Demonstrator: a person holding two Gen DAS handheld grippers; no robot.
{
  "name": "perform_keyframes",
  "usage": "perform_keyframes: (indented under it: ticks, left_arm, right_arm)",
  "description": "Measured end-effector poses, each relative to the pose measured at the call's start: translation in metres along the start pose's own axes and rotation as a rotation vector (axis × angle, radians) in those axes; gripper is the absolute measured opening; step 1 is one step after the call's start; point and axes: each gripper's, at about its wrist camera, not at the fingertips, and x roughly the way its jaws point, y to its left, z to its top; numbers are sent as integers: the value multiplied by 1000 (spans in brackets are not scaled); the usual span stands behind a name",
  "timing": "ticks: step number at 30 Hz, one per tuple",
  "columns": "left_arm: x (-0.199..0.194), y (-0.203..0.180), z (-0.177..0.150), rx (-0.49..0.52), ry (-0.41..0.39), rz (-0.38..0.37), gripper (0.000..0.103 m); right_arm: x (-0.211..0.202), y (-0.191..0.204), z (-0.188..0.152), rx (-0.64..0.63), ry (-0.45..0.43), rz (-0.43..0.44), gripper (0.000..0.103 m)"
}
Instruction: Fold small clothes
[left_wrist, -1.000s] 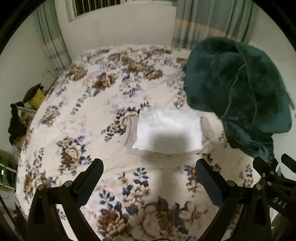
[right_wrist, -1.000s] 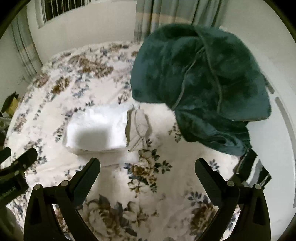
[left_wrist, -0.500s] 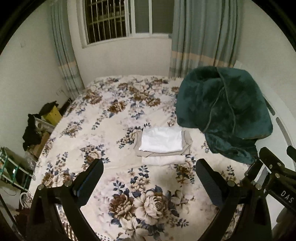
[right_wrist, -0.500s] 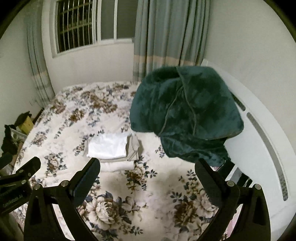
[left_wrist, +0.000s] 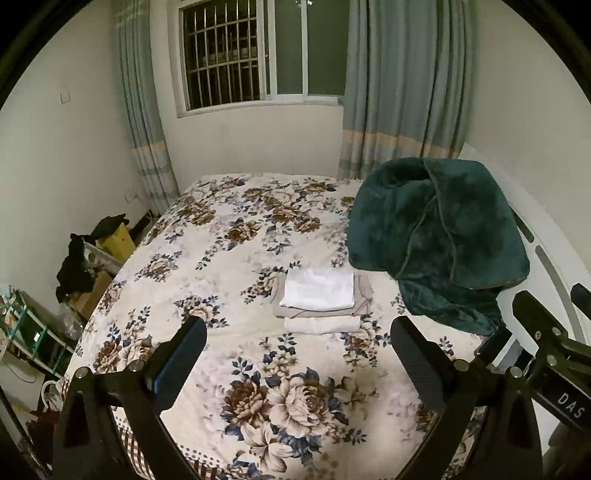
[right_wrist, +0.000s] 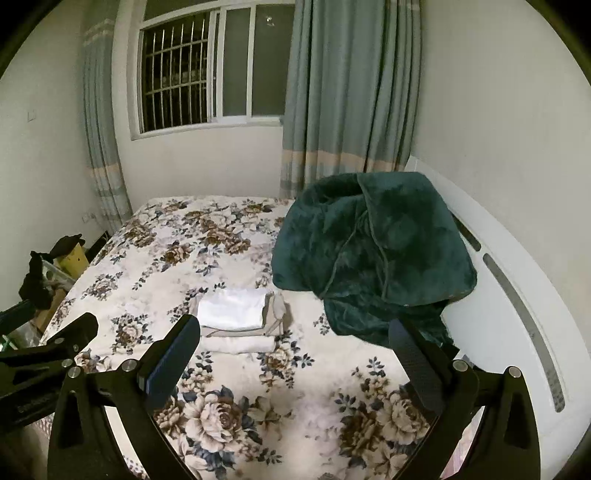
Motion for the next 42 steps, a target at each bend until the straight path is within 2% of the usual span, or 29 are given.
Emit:
perform_keyframes:
  ticks: [20, 42]
  left_arm:
    - [-26, -3, -5, -23, -48, 12, 103]
    - [-33, -3, -6, -27, -58, 33, 103]
  right_arm:
    - [-14, -15, 2, -7, -16, 12, 103]
    - [-21, -1, 10, -15, -21, 30, 103]
